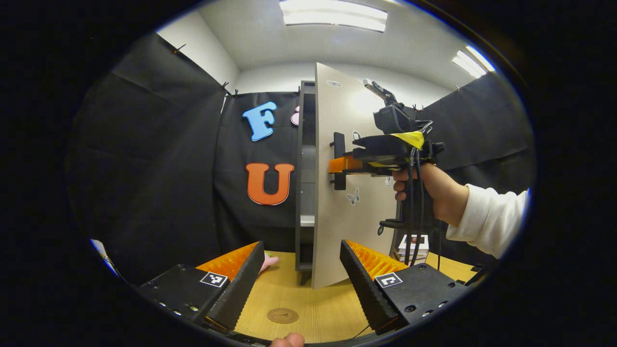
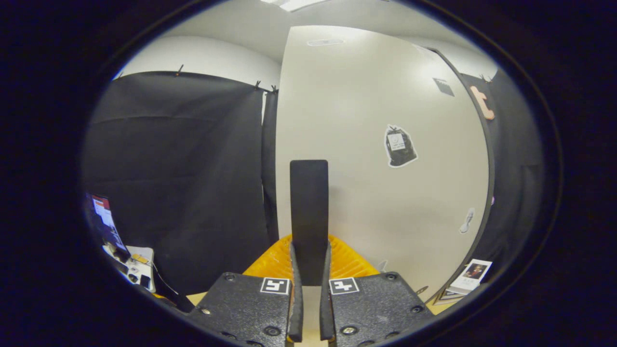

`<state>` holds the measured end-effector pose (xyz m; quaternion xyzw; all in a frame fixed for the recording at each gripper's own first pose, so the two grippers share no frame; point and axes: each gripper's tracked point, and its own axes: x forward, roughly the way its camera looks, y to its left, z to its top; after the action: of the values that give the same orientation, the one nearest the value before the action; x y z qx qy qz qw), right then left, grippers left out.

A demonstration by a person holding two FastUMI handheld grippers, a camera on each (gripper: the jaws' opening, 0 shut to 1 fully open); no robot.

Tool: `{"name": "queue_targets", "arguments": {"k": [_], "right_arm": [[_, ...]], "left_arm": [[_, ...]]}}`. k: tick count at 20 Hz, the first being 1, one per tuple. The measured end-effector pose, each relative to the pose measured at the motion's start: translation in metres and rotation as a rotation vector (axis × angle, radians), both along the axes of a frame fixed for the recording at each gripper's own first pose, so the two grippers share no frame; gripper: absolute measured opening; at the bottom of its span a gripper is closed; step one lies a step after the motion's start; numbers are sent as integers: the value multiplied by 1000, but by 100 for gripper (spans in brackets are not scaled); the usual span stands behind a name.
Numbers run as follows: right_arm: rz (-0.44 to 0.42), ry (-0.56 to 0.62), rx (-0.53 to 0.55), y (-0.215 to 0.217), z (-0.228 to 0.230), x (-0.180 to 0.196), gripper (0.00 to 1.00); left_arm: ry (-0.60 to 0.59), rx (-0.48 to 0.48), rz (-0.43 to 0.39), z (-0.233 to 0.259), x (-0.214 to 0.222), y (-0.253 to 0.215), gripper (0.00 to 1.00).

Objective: Open the cabinet door with the right hand, grasp the bottle in the cabinet with the left hand and place it on the coaster, then close the cabinet door with the right hand.

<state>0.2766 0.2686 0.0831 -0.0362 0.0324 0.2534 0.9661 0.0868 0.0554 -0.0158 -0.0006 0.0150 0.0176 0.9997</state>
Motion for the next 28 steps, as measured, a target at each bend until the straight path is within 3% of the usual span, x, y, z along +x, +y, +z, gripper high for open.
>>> {"name": "queue_targets", "arguments": {"k": [12, 21, 28], "right_arm": [[-17, -13, -2, -39, 6, -31, 17], [-166, -27, 5, -84, 7, -42, 16], [-284, -47, 11, -115, 11, -42, 10]], "left_arm": [[-12, 1, -55, -2, 65, 32, 95], [1, 16, -125, -2, 72, -19, 95], [1, 16, -155, -5, 69, -38, 95]]}}
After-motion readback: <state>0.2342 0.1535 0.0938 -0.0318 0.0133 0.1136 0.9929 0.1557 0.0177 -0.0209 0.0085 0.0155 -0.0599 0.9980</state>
